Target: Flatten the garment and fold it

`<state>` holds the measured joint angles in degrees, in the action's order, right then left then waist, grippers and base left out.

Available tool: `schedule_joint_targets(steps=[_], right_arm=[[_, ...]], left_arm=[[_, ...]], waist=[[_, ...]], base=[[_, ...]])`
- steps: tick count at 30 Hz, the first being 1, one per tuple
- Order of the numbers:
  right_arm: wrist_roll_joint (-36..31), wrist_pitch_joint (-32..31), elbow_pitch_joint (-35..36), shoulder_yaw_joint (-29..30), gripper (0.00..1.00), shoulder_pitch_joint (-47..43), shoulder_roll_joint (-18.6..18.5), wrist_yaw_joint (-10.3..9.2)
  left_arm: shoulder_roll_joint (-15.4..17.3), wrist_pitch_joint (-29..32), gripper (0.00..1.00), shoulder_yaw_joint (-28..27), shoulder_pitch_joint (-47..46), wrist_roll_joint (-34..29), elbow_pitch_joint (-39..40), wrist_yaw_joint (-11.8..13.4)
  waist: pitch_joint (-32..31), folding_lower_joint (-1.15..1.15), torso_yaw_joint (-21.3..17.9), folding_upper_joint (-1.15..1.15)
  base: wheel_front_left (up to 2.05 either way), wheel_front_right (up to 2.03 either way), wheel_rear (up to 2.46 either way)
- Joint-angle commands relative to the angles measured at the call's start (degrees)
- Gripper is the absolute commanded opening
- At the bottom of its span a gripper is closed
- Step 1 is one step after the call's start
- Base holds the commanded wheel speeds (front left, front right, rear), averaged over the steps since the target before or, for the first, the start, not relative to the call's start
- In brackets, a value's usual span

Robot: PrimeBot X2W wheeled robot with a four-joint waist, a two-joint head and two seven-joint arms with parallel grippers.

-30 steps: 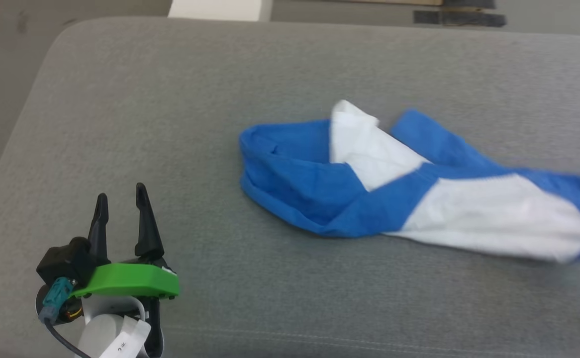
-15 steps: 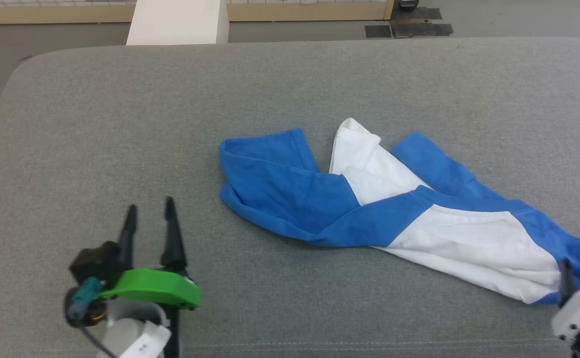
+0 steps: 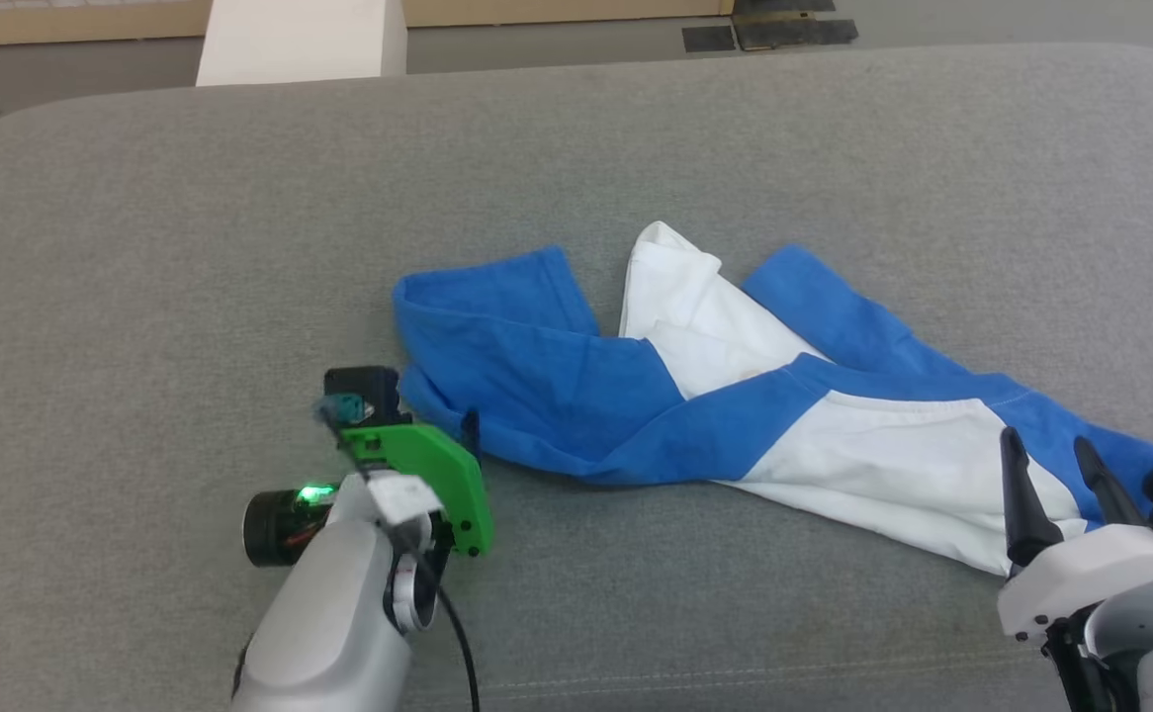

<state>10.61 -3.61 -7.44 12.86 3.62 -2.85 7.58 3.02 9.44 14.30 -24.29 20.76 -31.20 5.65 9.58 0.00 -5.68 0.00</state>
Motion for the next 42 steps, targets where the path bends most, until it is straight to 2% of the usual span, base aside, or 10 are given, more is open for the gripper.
schedule_joint_targets(steps=[1,7,8,9,14,21,32,33,34,42], right_arm=[[0.47,-0.33,0.67,-0.55,1.0,-0.61,-0.03,-0.09],[1.17,-1.05,2.47,-2.78,1.0,-1.0,-0.03,-0.09],[1.18,-1.14,2.67,-2.93,1.0,-1.07,-0.03,-0.09],[1.21,-1.28,2.92,-3.07,1.0,-1.16,-0.03,-0.09],[1.48,-1.99,3.83,-3.34,1.0,-1.46,-0.03,-0.09],[1.31,-2.51,4.63,-3.08,1.0,-2.1,-0.03,-0.09],[0.92,-4.19,5.44,-3.76,1.0,-3.52,-0.03,-0.09],[0.67,-4.44,5.65,-4.02,1.0,-3.47,-0.03,-0.09],[0.41,-4.68,5.84,-4.32,1.0,-3.35,-0.03,-0.09],[-5.47,-9.04,5.57,-11.95,1.0,2.95,-0.38,-0.09]], left_arm=[[0.33,1.45,1.0,0.18,-1.98,0.09,-1.13,0.59],[0.91,9.8,1.0,0.5,-5.82,1.65,-7.14,-0.05],[0.95,11.18,0.85,0.74,-6.06,1.95,-7.8,-0.56],[1.16,12.26,0.0,0.95,-6.35,2.25,-8.24,-1.27],[3.08,4.06,0.0,-1.92,-7.19,2.84,-5.31,-0.88],[7.26,-11.66,0.0,-9.24,-3.33,3.73,0.82,2.7],[8.67,-8.69,0.0,-14.41,13.66,8.29,6.11,6.19],[8.04,-8.26,0.71,-14.07,14.55,8.87,6.88,5.64],[7.56,-8.37,1.0,-13.98,15.13,9.3,7.59,5.29],[5.46,-22.47,1.0,-12.33,16.15,7.42,13.61,-0.51]], waist=[[0.62,0.0,-0.6,0.0],[1.57,0.0,-1.51,0.0],[1.64,0.0,-1.54,0.0],[1.73,0.0,-1.55,0.0],[1.74,0.0,-1.07,0.0],[0.03,0.0,0.85,0.0],[-1.38,0.0,3.67,0.0],[-1.36,0.0,3.93,0.0],[-1.33,0.0,4.09,0.0],[0.28,0.0,5.46,0.0]], base=[[0.0,0.0,0.0],[0.0,0.0,0.0],[0.0,0.0,0.0],[0.0,0.0,0.0],[0.0,0.0,0.0],[0.0,0.0,0.0],[0.0,0.0,0.0],[0.0,0.0,0.0],[0.0,0.0,0.0],[0.0,0.0,0.0]])
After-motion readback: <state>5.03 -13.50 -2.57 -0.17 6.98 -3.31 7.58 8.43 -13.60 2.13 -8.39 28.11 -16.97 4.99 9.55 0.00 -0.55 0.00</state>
